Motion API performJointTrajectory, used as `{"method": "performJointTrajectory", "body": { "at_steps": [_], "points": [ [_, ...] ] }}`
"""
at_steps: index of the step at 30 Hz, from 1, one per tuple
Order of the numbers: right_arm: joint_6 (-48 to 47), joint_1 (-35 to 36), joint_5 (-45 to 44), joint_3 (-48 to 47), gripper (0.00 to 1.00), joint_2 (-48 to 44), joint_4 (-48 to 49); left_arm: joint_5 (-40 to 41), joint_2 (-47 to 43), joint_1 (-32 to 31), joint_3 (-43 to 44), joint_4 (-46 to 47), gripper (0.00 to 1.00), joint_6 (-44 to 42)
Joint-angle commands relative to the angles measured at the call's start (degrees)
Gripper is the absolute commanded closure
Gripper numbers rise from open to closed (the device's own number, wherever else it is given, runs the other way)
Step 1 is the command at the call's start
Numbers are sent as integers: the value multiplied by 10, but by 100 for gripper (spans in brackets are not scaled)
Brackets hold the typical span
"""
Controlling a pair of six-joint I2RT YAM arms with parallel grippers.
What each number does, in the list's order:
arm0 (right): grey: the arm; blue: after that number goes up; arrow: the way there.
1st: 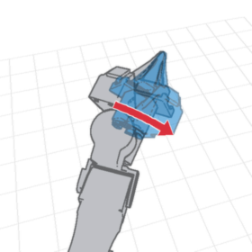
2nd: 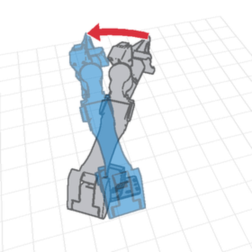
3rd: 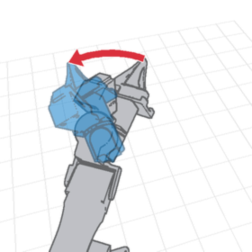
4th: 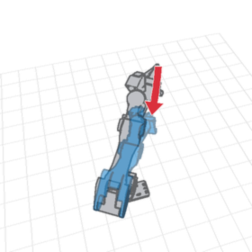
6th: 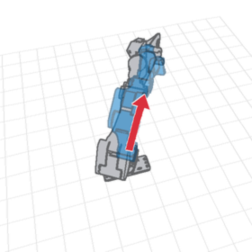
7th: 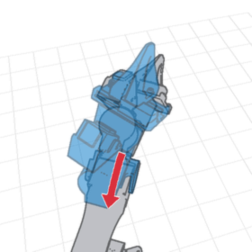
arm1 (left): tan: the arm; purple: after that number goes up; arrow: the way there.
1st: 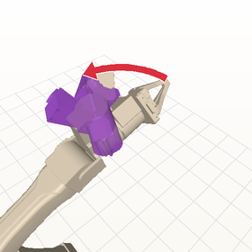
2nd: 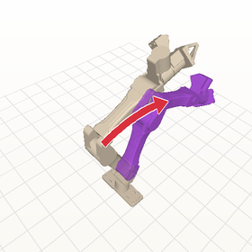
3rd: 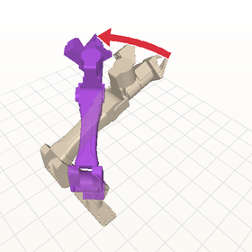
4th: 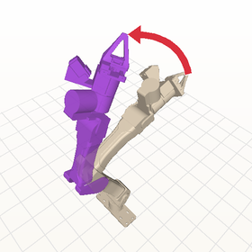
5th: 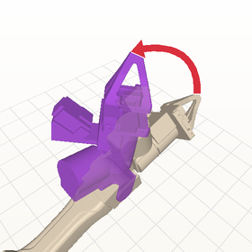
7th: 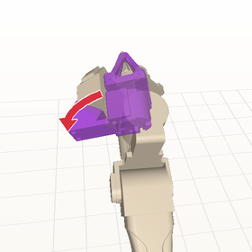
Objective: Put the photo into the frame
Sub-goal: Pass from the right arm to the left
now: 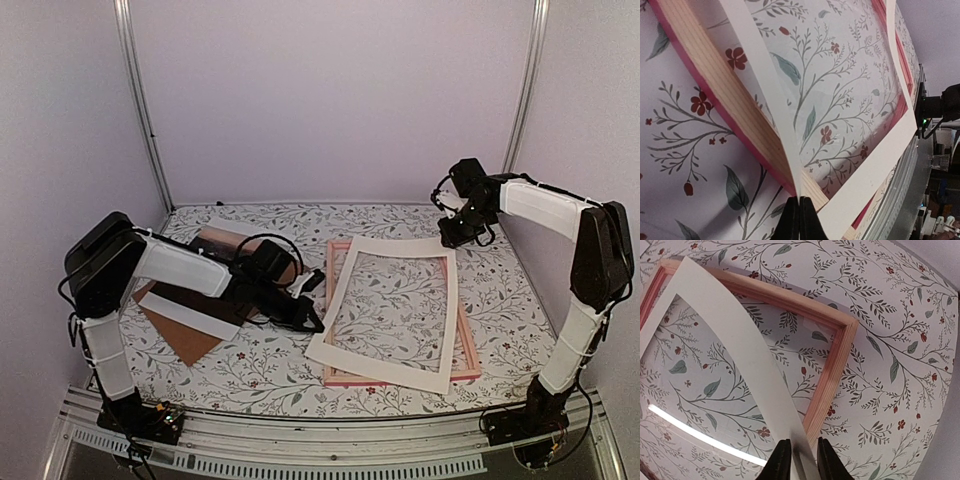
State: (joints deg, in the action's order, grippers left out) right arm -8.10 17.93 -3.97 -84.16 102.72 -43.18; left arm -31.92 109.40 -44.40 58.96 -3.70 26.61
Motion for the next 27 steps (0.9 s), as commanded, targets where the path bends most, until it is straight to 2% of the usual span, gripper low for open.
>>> {"method": "performJointTrajectory", "body": {
  "at_steps": [1, 6, 11, 20, 27],
  "points": [
    [14, -3, -4, -2, 70, -2, 15, 9, -31, -2, -41, 58, 100, 41],
    [33, -2, -35, -9, 53, 1, 15, 35, -62, -17, -82, 115, 100, 97],
    [58, -7, -67, -13, 41, -1, 13, 61, -88, -33, -111, 159, 100, 145],
    [94, -44, -64, -22, 28, -8, 11, 98, -153, -40, -147, 168, 100, 171],
    [106, -58, -52, -32, 22, -13, 11, 113, -169, -40, -167, 170, 100, 177]
  ]
}}
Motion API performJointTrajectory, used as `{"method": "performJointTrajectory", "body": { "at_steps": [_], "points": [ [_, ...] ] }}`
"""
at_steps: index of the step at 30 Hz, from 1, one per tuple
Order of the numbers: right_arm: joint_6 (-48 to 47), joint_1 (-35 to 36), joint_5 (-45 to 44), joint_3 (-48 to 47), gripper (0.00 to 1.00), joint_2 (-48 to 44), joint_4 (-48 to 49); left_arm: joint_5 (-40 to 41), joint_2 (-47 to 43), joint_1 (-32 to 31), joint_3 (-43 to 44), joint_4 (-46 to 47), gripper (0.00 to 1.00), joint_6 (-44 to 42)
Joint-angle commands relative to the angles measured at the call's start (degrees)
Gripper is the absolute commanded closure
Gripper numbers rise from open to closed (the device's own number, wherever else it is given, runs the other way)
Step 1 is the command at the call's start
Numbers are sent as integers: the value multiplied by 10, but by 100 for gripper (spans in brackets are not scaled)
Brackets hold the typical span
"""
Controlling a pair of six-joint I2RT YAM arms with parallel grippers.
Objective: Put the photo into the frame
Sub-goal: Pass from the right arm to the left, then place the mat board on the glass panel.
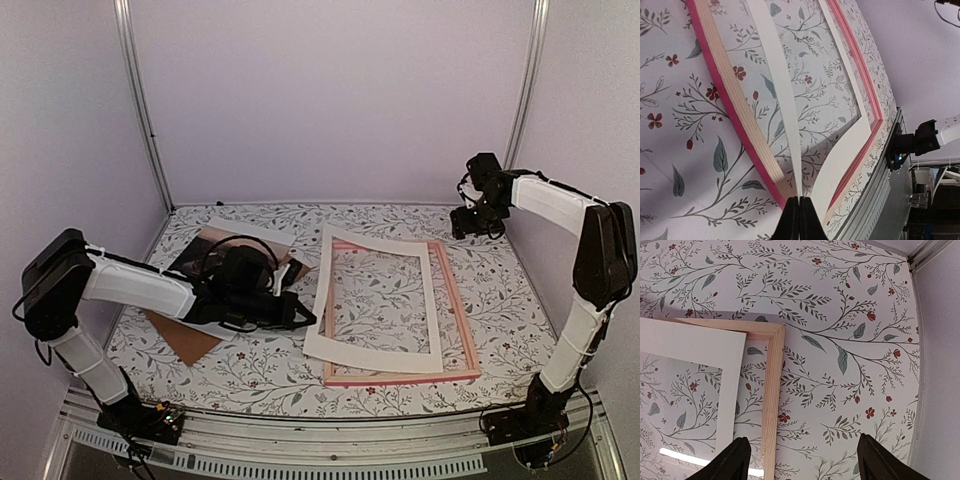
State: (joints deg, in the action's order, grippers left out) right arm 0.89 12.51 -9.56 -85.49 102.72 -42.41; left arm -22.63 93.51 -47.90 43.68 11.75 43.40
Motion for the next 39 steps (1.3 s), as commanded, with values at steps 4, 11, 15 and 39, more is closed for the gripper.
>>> {"method": "performJointTrajectory", "body": {
  "at_steps": [4, 11, 15, 39],
  "points": [
    [24, -4, 22, 0, 21, -21, 14, 33, -10, -12, -17, 32, 100, 27],
    [45, -4, 59, 69, 21, -37, 47, 48, 2, -43, 0, 63, 100, 60],
    [60, -3, 79, 109, 21, -41, 71, 52, 9, -56, 2, 92, 100, 88],
    [121, -4, 176, 298, 22, -72, 193, 81, 7, -104, -13, 147, 100, 147]
  ]
}}
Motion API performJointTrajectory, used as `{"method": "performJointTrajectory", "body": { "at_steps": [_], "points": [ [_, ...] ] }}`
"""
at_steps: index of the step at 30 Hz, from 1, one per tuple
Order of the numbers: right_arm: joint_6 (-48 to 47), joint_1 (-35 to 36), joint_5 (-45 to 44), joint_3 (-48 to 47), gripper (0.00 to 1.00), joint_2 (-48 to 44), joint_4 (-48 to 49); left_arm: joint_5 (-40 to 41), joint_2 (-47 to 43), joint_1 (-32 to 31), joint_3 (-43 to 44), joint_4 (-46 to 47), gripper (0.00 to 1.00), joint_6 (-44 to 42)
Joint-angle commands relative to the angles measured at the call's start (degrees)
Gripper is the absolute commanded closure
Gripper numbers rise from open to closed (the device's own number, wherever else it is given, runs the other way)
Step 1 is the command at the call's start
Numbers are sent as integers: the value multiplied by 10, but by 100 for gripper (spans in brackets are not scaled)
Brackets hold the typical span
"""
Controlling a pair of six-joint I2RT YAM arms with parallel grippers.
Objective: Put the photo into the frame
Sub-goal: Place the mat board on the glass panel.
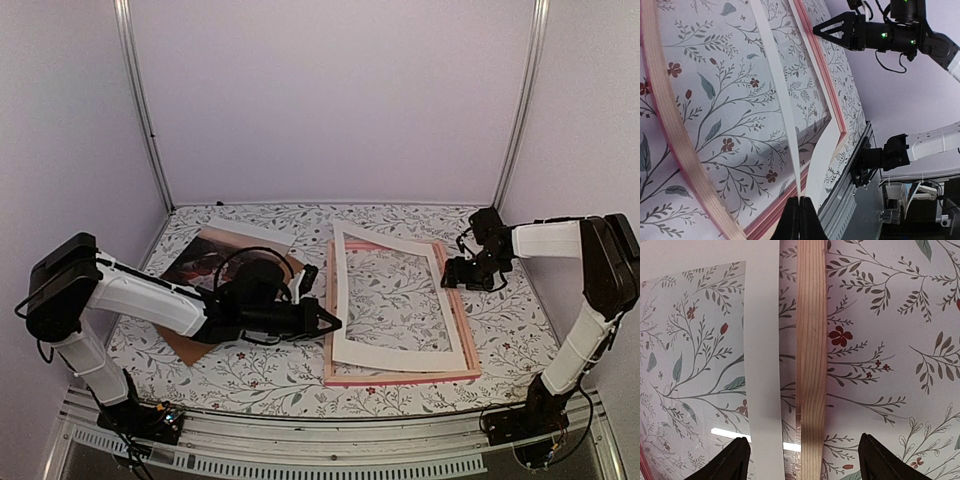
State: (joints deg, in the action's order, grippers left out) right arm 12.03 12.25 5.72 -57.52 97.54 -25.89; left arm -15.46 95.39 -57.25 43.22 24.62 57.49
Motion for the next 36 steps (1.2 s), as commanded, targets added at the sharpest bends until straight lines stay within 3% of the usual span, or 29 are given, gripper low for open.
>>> {"method": "performJointTrajectory", "body": {
  "at_steps": [1, 23, 36],
  "points": [
    [10, -1, 28, 22, 22, -22, 32, 8, -14, -11, -10, 19, 100, 7],
    [67, 11, 139, 116, 26, -64, 133, 3, 3, -15, -16, 48, 100, 30],
    [65, 24, 107, 97, 26, -60, 114, -24, 9, -2, 3, 17, 100, 9]
  ]
}}
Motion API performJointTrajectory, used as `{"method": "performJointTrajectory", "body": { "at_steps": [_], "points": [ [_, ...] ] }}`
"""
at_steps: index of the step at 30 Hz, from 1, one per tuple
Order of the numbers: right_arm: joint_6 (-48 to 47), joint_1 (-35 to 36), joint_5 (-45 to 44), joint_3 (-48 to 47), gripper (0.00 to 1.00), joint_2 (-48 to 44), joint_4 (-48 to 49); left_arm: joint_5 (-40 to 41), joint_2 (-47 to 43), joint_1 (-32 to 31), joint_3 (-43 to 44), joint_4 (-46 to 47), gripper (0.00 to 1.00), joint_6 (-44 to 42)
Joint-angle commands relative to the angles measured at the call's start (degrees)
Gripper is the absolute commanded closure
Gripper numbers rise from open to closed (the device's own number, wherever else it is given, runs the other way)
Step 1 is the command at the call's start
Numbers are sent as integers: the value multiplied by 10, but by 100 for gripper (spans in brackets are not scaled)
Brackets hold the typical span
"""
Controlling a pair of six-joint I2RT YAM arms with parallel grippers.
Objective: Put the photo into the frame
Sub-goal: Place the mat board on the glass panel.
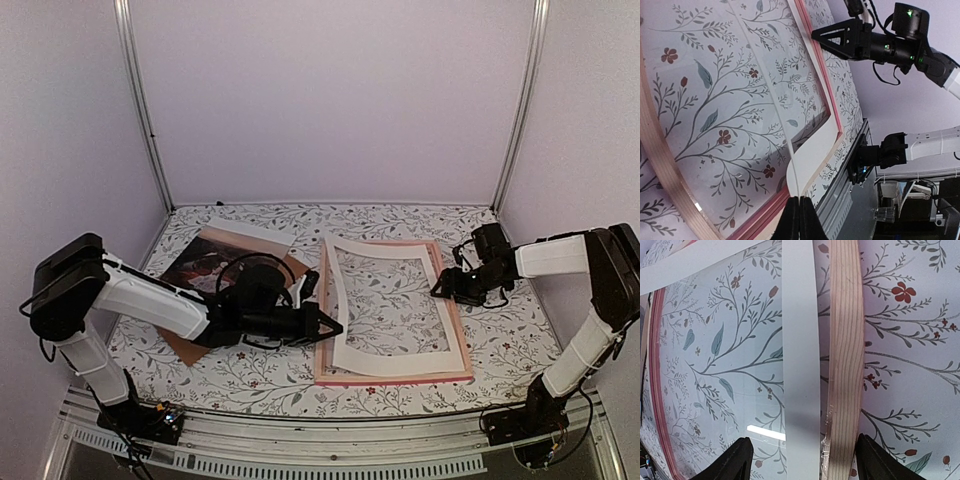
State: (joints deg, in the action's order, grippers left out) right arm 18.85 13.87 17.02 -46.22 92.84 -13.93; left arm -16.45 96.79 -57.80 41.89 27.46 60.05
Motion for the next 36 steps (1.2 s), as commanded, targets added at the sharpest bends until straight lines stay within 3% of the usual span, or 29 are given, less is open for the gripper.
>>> {"method": "performJointTrajectory", "body": {
  "at_steps": [1, 16, 36],
  "points": [
    [-6, 7, -9, -19, 26, -13, -8, -16, -7, 5, 17, -18, 100, -20],
    [-35, 7, -29, -63, 25, -3, -48, -37, -45, 23, 5, -60, 100, -48],
    [-47, 7, -37, -77, 25, -4, -65, -69, 23, 33, 51, -65, 100, -76]
  ]
}}
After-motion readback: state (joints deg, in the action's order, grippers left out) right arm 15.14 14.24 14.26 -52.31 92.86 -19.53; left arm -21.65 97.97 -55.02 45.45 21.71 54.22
